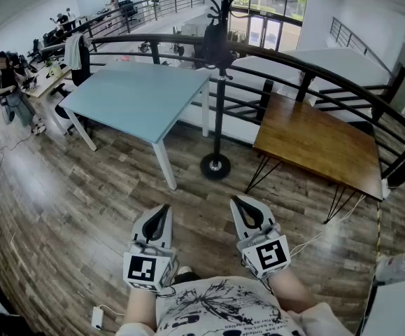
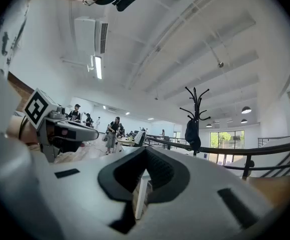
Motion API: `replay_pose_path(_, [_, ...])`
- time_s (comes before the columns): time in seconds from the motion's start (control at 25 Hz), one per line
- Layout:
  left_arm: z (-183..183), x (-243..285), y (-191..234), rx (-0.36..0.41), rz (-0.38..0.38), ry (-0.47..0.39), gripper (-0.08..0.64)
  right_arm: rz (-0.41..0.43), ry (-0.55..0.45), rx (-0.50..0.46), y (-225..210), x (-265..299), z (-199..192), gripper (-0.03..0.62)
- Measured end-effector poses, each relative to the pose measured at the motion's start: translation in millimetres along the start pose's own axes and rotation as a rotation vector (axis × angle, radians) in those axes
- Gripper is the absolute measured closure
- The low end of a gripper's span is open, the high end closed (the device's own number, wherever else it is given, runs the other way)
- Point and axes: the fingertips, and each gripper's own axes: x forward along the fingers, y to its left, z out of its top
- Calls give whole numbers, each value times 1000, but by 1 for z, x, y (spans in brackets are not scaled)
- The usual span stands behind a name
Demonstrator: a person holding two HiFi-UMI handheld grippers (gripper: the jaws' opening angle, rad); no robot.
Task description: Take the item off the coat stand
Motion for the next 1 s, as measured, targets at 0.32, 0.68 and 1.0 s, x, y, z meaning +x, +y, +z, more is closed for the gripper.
replay_pose_path(0.32, [7,8,3,-16,15,22,555,3,7,2,-5,5,-9,601])
replay_pose_path(0.68, [-14,12,23,-27,15,60,555,-27,17,68,-10,31,-21,600])
replay_pose_path(1.0, [-31,78,123,-47,13,67,555,-70,59,85,-15,145,-52,600])
